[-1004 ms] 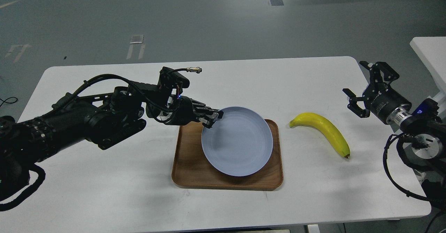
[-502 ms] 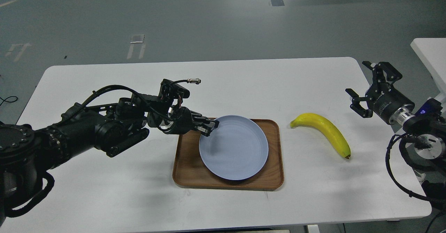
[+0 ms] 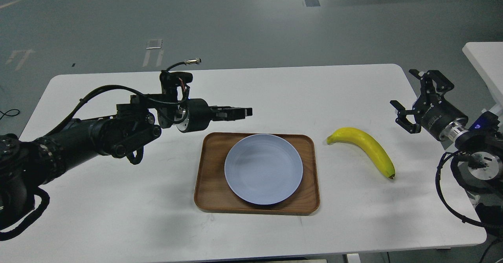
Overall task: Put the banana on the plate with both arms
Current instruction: 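Release the plate and withdraw the left gripper away from the tray, then move the right gripper down to the middle of the yellow banana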
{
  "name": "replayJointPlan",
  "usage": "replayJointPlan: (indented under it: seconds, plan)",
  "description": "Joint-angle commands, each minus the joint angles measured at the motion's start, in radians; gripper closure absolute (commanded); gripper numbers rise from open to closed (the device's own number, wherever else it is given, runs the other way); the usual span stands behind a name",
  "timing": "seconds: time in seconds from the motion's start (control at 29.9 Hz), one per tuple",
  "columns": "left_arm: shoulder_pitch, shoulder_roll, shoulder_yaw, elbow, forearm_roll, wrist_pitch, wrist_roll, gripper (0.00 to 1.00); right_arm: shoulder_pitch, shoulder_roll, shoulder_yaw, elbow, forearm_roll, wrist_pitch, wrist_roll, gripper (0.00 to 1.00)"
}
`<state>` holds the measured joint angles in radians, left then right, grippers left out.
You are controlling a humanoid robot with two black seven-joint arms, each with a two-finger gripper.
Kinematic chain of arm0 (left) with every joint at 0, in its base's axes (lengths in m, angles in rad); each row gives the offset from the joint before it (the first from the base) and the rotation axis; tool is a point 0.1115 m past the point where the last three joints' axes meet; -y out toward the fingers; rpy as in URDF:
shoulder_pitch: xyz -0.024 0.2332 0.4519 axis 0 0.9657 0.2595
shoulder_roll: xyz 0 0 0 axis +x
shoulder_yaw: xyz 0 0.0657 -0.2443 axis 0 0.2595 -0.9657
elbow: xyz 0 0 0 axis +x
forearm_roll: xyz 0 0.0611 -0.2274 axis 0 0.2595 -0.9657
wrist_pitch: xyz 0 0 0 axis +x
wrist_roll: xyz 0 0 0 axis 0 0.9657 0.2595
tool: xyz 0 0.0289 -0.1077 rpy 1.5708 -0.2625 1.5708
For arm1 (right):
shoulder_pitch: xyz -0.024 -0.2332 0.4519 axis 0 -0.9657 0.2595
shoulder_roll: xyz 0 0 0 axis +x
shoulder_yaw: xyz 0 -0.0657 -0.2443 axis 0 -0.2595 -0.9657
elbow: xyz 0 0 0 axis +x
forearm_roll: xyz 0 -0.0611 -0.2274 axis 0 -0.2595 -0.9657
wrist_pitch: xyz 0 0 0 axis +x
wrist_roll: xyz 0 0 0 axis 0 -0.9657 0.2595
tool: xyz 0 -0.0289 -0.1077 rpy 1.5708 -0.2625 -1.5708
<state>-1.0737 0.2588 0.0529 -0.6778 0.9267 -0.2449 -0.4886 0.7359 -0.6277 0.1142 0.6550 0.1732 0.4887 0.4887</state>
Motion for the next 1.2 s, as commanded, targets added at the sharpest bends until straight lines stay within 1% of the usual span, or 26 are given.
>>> replayJointPlan:
  seconds: [0.0,0.03,0.07,0.13,0.23,0.27,0.33,0.4,0.43,0.47,0.54,0.6,0.64,0.67,0.74,0.8,0.87,1.0,1.07,1.17]
  plan:
    - [0.043,0.086,-0.047,-0.029,-0.33,-0.03,0.0,0.02,0.0,0.0,-0.001,0.0,-0.004,0.0,0.0,0.0]
    - [0.079,0.126,-0.074,-0.034,-0.438,-0.054,0.0,0.02,0.0,0.0,-0.002,-0.002,-0.018,0.0,0.0,0.0]
    - [0.08,0.126,-0.074,-0.034,-0.439,-0.054,0.0,0.02,0.0,0.0,-0.002,-0.002,-0.018,0.0,0.0,0.0]
    - [0.148,0.171,-0.164,-0.036,-0.616,-0.12,0.0,0.02,0.0,0.0,-0.002,-0.002,-0.075,0.0,0.0,0.0]
    - [0.248,0.204,-0.275,-0.034,-0.713,-0.192,0.0,0.02,0.005,-0.004,-0.002,0.0,-0.136,0.0,0.0,0.0]
    - [0.292,0.223,-0.341,-0.034,-0.736,-0.229,0.0,0.02,0.008,-0.018,-0.002,0.0,-0.17,0.0,0.0,0.0]
    - [0.33,0.232,-0.402,-0.029,-0.746,-0.244,0.0,0.02,0.013,-0.036,-0.002,0.001,-0.217,0.0,0.0,0.0]
    - [0.383,0.238,-0.471,-0.02,-0.746,-0.244,0.0,0.02,0.031,-0.069,-0.002,0.012,-0.378,0.0,0.0,0.0]
    - [0.391,0.24,-0.473,-0.02,-0.746,-0.244,0.0,0.02,0.045,-0.076,-0.002,0.014,-0.429,0.0,0.0,0.0]
    - [0.397,0.243,-0.479,-0.02,-0.746,-0.244,0.0,0.02,0.08,-0.093,-0.002,0.015,-0.528,0.0,0.0,0.0]
    - [0.399,0.243,-0.479,-0.02,-0.744,-0.244,0.0,0.02,0.109,-0.106,-0.002,0.017,-0.621,0.0,0.0,0.0]
    - [0.399,0.241,-0.482,-0.023,-0.744,-0.244,0.0,0.02,0.158,-0.119,-0.002,0.026,-0.797,0.0,0.0,0.0]
    - [0.397,0.241,-0.482,-0.023,-0.744,-0.244,0.0,0.02,0.174,-0.122,-0.004,0.035,-0.845,0.0,0.0,0.0]
    - [0.396,0.24,-0.484,-0.023,-0.746,-0.244,0.0,0.02,0.203,-0.133,-0.004,0.064,-0.941,0.0,0.0,0.0]
    - [0.396,0.237,-0.485,-0.023,-0.744,-0.244,0.0,0.02,0.226,-0.144,-0.013,0.104,-1.05,0.0,0.0,0.0]
    - [0.394,0.235,-0.485,-0.025,-0.744,-0.244,0.0,0.02,0.269,-0.149,-0.053,0.178,-1.26,0.0,0.0,0.0]
    - [0.394,0.237,-0.485,-0.025,-0.741,-0.244,0.0,0.02,0.302,-0.145,-0.112,0.19,-1.361,0.0,0.0,0.0]
    - [0.394,0.24,-0.484,-0.026,-0.74,-0.244,0.0,0.02,0.364,-0.139,-0.22,0.193,-1.465,0.0,0.0,0.0]
    - [0.396,0.24,-0.484,-0.028,-0.74,-0.244,0.0,0.02,0.401,-0.121,-0.298,0.192,-1.561,0.0,0.0,0.0]
    - [0.396,0.24,-0.484,-0.029,-0.74,-0.244,0.0,0.02,0.412,-0.09,-0.349,0.186,-1.601,0.0,0.0,0.0]
